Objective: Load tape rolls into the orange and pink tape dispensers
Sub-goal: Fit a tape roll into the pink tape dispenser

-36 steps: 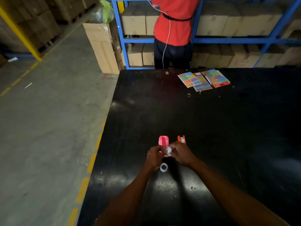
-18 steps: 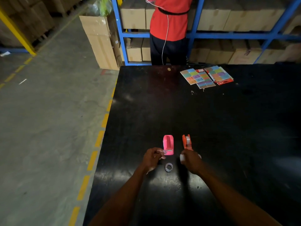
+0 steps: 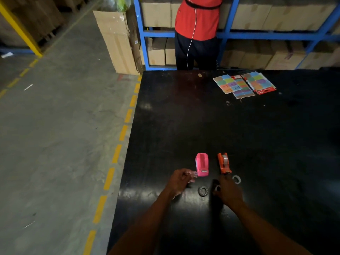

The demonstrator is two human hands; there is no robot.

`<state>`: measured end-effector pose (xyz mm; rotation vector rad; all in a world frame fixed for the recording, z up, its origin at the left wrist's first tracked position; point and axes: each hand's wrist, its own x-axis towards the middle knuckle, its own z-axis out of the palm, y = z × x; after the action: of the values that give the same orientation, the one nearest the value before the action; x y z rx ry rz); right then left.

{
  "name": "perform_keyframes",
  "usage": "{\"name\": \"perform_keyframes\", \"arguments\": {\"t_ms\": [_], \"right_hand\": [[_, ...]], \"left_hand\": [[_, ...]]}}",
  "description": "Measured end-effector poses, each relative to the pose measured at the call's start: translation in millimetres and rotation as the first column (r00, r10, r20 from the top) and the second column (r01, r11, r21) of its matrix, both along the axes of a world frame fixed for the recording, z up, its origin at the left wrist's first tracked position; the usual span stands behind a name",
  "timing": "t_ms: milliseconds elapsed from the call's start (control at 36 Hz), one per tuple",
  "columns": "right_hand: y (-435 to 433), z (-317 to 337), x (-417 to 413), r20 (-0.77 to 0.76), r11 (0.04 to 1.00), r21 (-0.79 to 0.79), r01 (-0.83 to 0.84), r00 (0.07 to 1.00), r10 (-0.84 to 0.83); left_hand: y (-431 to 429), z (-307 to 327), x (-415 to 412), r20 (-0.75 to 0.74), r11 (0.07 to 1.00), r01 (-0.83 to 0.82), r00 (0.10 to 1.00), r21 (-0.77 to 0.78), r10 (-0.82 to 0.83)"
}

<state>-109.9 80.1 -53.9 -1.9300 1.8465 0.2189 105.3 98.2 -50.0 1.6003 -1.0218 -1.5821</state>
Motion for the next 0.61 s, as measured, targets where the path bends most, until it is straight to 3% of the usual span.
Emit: {"name": "perform_keyframes", "arguments": {"t_ms": [83,222,417,500,611], "right_hand": [[-0.7,3.1,14.9,0.043,0.994,-0.104,0.042,0.998,-0.038],[5.3,-7.1,33.5,0.000,0.990,0.116,0.075,0.997,-0.076],[6.1,-17.3,42.9,0.003,0.973,0.169,0.156,0.987,-0.159],[-0.6,-15.3,43.6,0.110,0.963,0.224,0.151,0.978,-0.179],[-2.3,1.8,42.5,0.392,0.981,0.165,0.104,0.906,-0.162]], "left_hand": [[-0.7,-5.4,2.4,-0.013,1.000,-0.005,1.000,0.014,0.005],[-0.4,-12.5,3.5,-0.047,1.000,-0.020,0.999,0.024,0.021],[0.6,-12.2,12.0,-0.103,0.999,-0.050,0.993,0.008,0.050],[2.5,-11.9,15.0,-0.100,0.999,-0.030,0.994,0.043,0.035],[7.4,-9.1,11.6,-0.143,0.992,-0.040,0.988,0.116,0.056]]}}
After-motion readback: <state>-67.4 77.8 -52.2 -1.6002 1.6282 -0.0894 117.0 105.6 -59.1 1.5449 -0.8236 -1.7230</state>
